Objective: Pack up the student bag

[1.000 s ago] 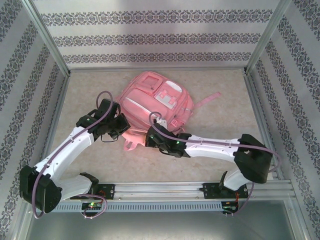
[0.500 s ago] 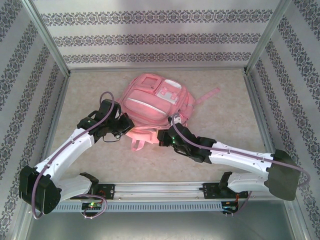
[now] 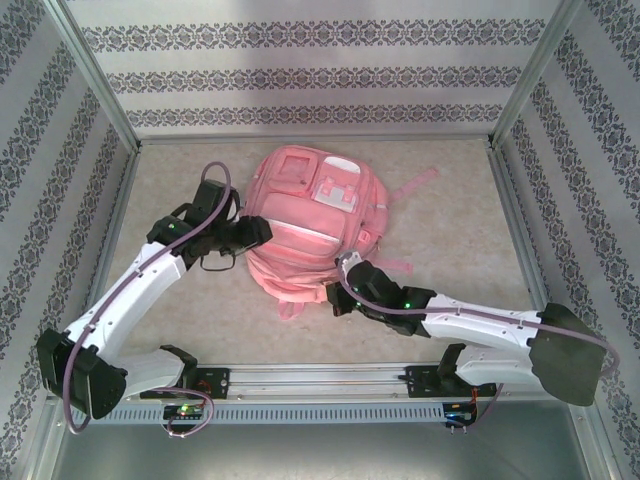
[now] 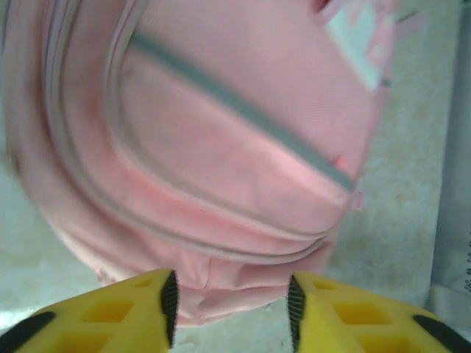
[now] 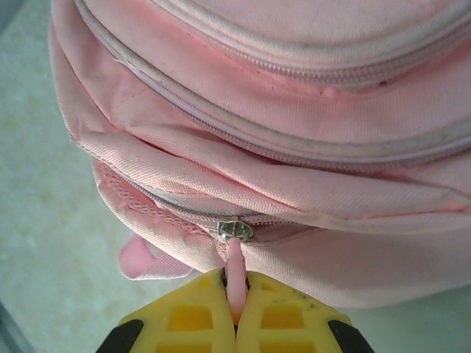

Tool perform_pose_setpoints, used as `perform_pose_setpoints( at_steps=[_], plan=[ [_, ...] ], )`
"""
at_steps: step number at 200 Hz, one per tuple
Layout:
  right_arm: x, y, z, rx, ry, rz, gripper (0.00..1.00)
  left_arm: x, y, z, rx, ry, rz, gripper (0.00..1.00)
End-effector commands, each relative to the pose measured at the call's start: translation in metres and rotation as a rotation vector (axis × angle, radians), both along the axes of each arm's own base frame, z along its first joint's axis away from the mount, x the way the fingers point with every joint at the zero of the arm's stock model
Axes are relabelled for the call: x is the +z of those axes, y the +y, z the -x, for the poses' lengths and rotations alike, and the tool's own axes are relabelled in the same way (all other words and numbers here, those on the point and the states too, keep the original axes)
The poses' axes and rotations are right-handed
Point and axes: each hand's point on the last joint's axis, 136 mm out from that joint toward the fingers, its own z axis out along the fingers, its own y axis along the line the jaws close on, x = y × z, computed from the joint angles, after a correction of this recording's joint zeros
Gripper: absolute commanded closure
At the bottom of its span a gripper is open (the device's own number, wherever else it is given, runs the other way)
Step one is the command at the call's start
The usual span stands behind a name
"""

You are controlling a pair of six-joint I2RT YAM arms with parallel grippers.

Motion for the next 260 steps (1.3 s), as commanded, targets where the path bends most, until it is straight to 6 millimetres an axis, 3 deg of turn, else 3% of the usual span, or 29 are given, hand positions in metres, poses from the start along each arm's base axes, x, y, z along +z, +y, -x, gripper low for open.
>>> perform_pose_setpoints(
  at_steps=[1,24,46,70,102,137,178,222,242,260],
  plan=[
    [0.009,0.000,-0.001,0.052,-0.087,-0.004,1.00,0.007,-0.017,0.003,-0.116,-0.029,-0.001,0.48],
    [0.007,0.004,0.003,0.117,-0.093,0.015,1.00,0.016,-0.054,-0.008,-0.361,-0.108,-0.050,0.44],
    [0.009,0.008,0.006,0.180,-0.065,0.002,1.00,0.013,-0.072,-0.035,-0.512,-0.164,-0.160,0.43],
    [0.009,0.000,0.001,0.158,-0.037,-0.018,1.00,-0.008,-0.101,-0.058,-0.656,-0.105,-0.152,0.43],
    [0.012,-0.011,-0.003,0.123,-0.036,-0.044,1.00,-0.044,-0.132,-0.058,-0.809,0.020,-0.117,0.43],
    [0.011,-0.020,-0.006,0.099,-0.028,-0.050,1.00,-0.071,-0.142,-0.044,-0.906,0.118,-0.121,0.46],
    [0.006,-0.025,-0.010,0.075,-0.011,-0.055,1.00,-0.067,-0.159,-0.028,-0.966,0.116,-0.058,0.65],
    [0.000,-0.027,-0.013,0.057,0.008,-0.051,1.00,-0.057,-0.167,-0.012,-0.991,0.098,0.020,0.75],
    [-0.002,-0.027,-0.014,0.053,0.013,-0.056,1.00,-0.062,-0.165,-0.009,-0.988,0.104,0.000,0.69],
    [0.000,-0.027,-0.014,0.050,0.012,-0.066,1.00,-0.079,-0.157,-0.012,-0.970,0.131,-0.071,0.62]
  ],
)
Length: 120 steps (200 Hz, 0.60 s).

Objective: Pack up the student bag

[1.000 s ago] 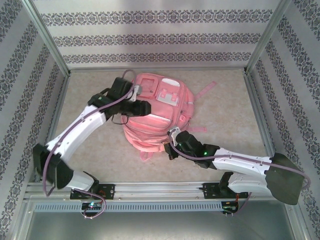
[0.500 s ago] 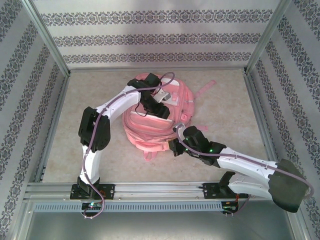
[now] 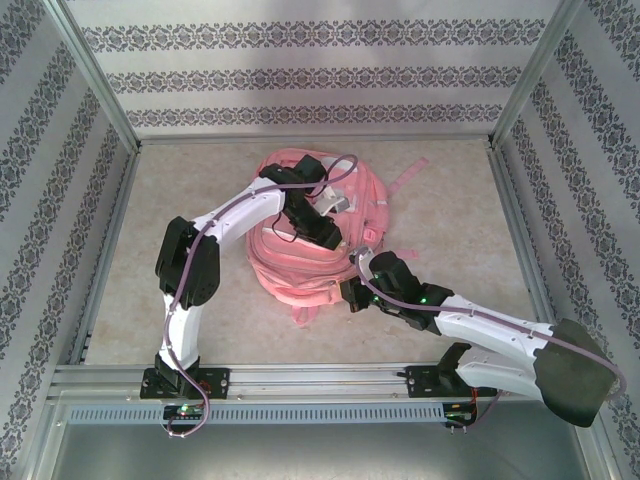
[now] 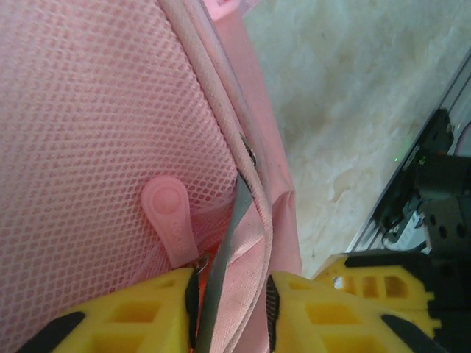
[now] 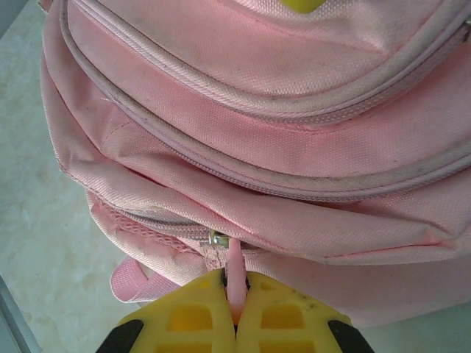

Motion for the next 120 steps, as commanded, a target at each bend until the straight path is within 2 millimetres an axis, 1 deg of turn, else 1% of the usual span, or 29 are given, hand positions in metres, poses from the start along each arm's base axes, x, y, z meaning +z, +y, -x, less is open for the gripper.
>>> perform_pose_setpoints(
  at_steps=[1,19,29,40,52,54,71,99,120],
  plan=[
    [0.001,0.001,-0.003,-0.015,0.002,-0.028,1.00,0.001,0.001,0.013,-0.025,-0.005,-0.024,0.62],
    [0.003,0.003,-0.002,-0.010,0.004,-0.045,1.00,-0.010,0.003,0.010,-0.023,0.002,-0.059,0.62],
    [0.003,0.003,-0.001,-0.006,0.009,-0.048,1.00,-0.013,0.001,0.009,-0.024,0.006,-0.061,0.67],
    [0.003,0.003,0.000,-0.004,0.013,-0.044,1.00,-0.014,0.002,0.005,-0.023,-0.004,-0.078,0.78],
    [0.003,0.002,0.001,-0.002,0.012,-0.041,1.00,-0.009,0.004,-0.001,-0.014,-0.043,-0.096,0.98],
    [0.003,0.001,0.001,-0.002,0.013,-0.039,1.00,-0.007,0.005,-0.002,-0.011,-0.052,-0.098,1.00],
    [0.002,-0.001,0.003,-0.004,0.012,-0.030,1.00,0.014,0.010,-0.015,0.024,-0.153,-0.108,1.00],
    [0.001,-0.008,0.004,-0.020,0.006,-0.013,1.00,0.066,0.023,-0.036,0.125,-0.327,-0.107,1.00],
    [0.000,-0.014,0.003,-0.041,-0.005,-0.001,1.00,0.104,0.036,-0.047,0.208,-0.441,-0.090,1.00]
  ],
)
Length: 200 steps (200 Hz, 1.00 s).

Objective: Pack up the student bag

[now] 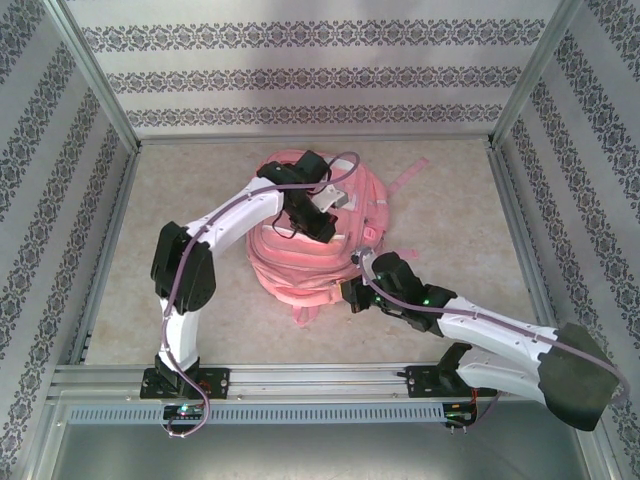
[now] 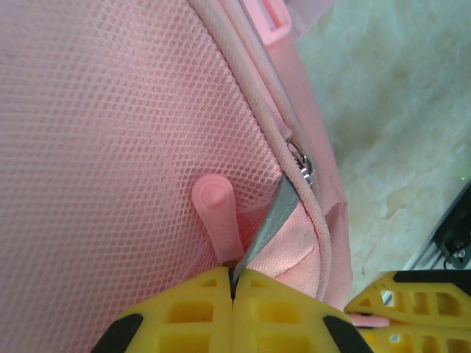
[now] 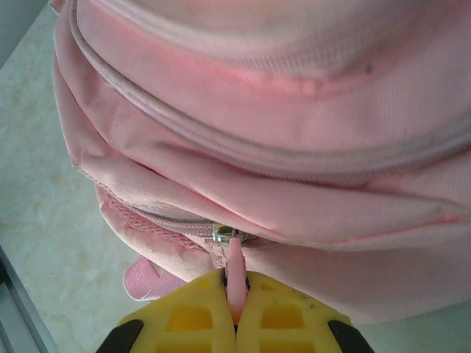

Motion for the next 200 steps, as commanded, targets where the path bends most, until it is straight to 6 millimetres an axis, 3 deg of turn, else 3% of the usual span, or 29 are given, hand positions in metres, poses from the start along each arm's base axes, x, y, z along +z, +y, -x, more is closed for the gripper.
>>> perform_pose_setpoints(
  at_steps=[1,33,67,102,120,123,143,157,160,167,200],
  plan=[
    [-0.005,-0.013,-0.001,-0.040,-0.009,0.028,1.00,0.084,0.021,-0.028,0.132,-0.262,0.040,1.00],
    [-0.008,-0.017,0.000,-0.049,-0.013,0.042,1.00,0.130,0.039,-0.034,0.211,-0.402,0.052,1.00],
    [-0.012,-0.023,-0.005,-0.084,-0.019,0.075,1.00,0.150,0.054,-0.038,0.259,-0.473,0.030,1.00],
    [-0.002,-0.056,-0.021,-0.276,-0.108,0.107,1.00,0.142,0.061,-0.040,0.261,-0.477,-0.014,1.00],
    [0.026,-0.052,-0.022,-0.249,-0.209,0.019,1.00,0.125,0.057,-0.039,0.246,-0.422,-0.026,1.00],
    [0.019,-0.052,-0.018,-0.232,-0.205,0.020,1.00,0.122,0.056,-0.039,0.244,-0.411,-0.027,1.00],
    [0.034,-0.037,-0.009,-0.125,-0.235,-0.033,1.00,0.107,0.051,-0.037,0.259,-0.356,-0.021,1.00],
    [0.033,-0.027,0.000,-0.052,-0.212,-0.052,1.00,0.106,0.055,-0.033,0.305,-0.347,-0.007,0.79],
    [0.045,-0.023,-0.002,-0.047,-0.225,-0.073,1.00,0.106,0.057,-0.032,0.318,-0.345,-0.005,0.74],
    [0.049,-0.021,-0.002,-0.039,-0.218,-0.085,1.00,0.106,0.062,-0.027,0.354,-0.342,0.006,0.66],
    [0.065,-0.012,0.000,-0.024,-0.210,-0.159,1.00,0.104,0.071,0.014,0.448,-0.257,0.136,0.53]
  ],
)
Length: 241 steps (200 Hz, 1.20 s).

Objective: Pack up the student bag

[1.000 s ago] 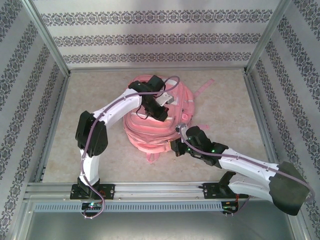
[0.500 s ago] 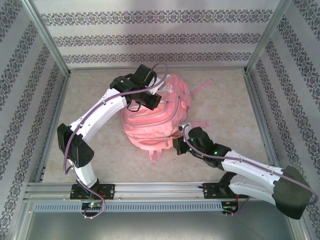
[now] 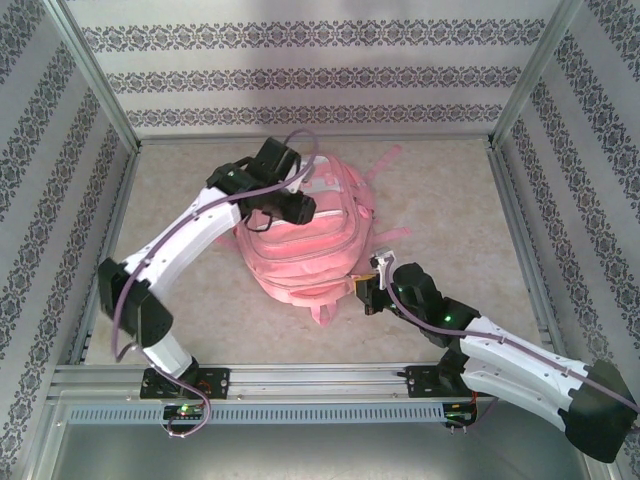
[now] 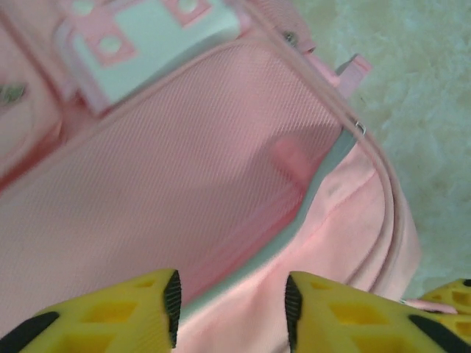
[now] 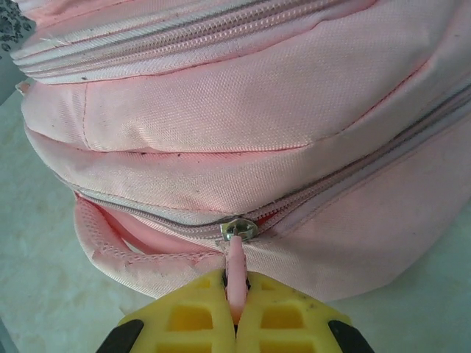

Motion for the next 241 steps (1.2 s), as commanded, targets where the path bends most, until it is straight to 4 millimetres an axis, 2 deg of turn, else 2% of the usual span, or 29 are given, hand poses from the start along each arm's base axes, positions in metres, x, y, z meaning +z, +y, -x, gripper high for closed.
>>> perform_pose_setpoints(
  at_steps=[1,22,49,74,86,112,130,155,182,210,241],
  plan=[
    [0.043,0.018,-0.001,0.058,-0.056,-0.121,1.00,0.025,0.004,0.022,0.088,-0.011,0.169,0.53],
    [0.051,0.024,0.000,0.081,-0.040,-0.149,1.00,0.011,-0.010,0.058,-0.034,0.025,0.194,0.50],
    [0.051,0.029,0.001,0.100,-0.008,-0.142,1.00,-0.017,-0.022,0.084,-0.247,-0.067,-0.014,0.46],
    [0.048,0.031,0.001,0.099,0.014,-0.131,1.00,-0.030,-0.061,0.119,-0.627,-0.385,-0.172,0.37],
    [0.048,0.032,0.001,0.103,0.023,-0.141,1.00,-0.039,-0.072,0.131,-0.755,-0.546,-0.252,0.32],
    [0.053,0.034,0.001,0.104,0.032,-0.163,1.00,-0.062,-0.072,0.126,-0.819,-0.616,-0.332,0.34],
    [0.057,0.035,0.002,0.107,0.030,-0.175,1.00,-0.077,-0.071,0.115,-0.818,-0.647,-0.413,0.38],
    [0.060,0.036,0.003,0.112,0.026,-0.193,1.00,-0.072,-0.070,0.102,-0.769,-0.732,-0.441,0.43],
    [0.060,0.037,0.004,0.119,0.028,-0.202,1.00,-0.065,-0.066,0.106,-0.776,-0.781,-0.423,0.45],
    [0.063,0.039,0.003,0.124,0.023,-0.210,1.00,-0.083,-0.062,0.111,-0.824,-0.722,-0.451,0.45],
    [0.068,0.042,0.003,0.135,0.021,-0.232,1.00,-0.096,-0.058,0.101,-0.795,-0.700,-0.494,0.42]
  ],
)
